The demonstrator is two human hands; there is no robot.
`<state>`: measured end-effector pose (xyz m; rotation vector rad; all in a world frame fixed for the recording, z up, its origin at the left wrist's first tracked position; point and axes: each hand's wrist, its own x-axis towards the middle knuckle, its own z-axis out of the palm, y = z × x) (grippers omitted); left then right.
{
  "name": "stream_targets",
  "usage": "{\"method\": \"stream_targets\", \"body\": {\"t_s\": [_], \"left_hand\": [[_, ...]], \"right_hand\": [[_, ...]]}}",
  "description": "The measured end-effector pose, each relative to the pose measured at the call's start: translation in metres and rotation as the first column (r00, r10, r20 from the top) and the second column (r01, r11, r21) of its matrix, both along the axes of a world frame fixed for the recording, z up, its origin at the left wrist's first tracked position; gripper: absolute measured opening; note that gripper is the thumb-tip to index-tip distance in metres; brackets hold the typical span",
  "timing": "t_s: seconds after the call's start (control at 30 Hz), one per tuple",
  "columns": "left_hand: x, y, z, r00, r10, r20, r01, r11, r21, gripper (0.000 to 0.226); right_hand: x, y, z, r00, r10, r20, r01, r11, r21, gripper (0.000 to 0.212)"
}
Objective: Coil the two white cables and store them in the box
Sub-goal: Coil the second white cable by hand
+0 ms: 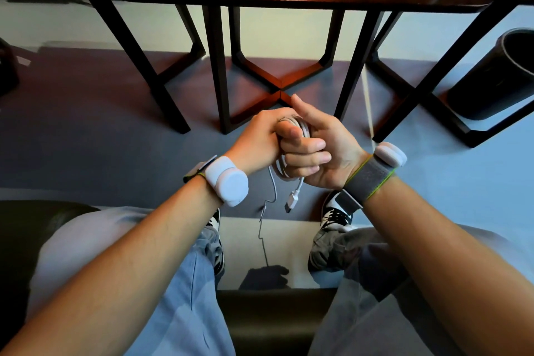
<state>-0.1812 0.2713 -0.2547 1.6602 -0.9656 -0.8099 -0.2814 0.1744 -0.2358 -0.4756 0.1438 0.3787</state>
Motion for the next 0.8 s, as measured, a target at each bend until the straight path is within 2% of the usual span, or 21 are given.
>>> {"method": "stream_targets", "body": {"t_s": [0.07,0.13,0.27,0.37,0.5,0.57,0.7,0.8], "left_hand": [[-0.003,0.0,0.0,0.995,0.013,-0.103,-0.012,1.0,0.002,0.024],[-0.006,-0.001,0.0,0.967,0.044,-0.252,-0.04,0.999,0.022,0.034],[-0.012,-0.004,0.001,0.809,0.068,-0.583,-0.062,0.998,0.031,0.05],[-0.016,-0.006,-0.001,0.741,0.089,-0.665,-0.067,0.996,0.058,0.031],[-0.024,-0.006,-0.005,0.696,0.118,-0.708,-0.038,0.991,0.128,0.026],[-0.027,-0.002,-0.005,0.62,0.084,-0.78,0.035,0.99,0.134,0.035],[-0.035,0.004,-0.008,0.405,0.011,-0.914,0.198,0.975,0.099,0.082],[-0.042,0.004,-0.012,0.258,-0.023,-0.966,0.219,0.975,0.035,0.085]], "right_hand": [[-0.001,0.0,0.0,1.0,-0.025,0.012,0.025,1.0,0.011,0.055],[-0.001,0.0,0.0,0.998,-0.058,0.019,0.057,0.998,0.008,0.054],[0.001,-0.002,0.002,0.992,-0.123,0.021,0.123,0.992,-0.007,0.053],[0.001,-0.004,0.004,0.983,-0.181,0.023,0.181,0.983,-0.026,0.052],[0.0,-0.008,0.006,0.962,-0.271,0.022,0.272,0.962,-0.039,0.051],[0.001,-0.012,0.006,0.941,-0.338,0.023,0.339,0.94,-0.03,0.05],[0.003,-0.023,0.007,0.865,-0.501,0.011,0.501,0.865,0.029,0.05],[0.003,-0.026,0.005,0.808,-0.589,-0.003,0.588,0.807,0.045,0.047]]}}
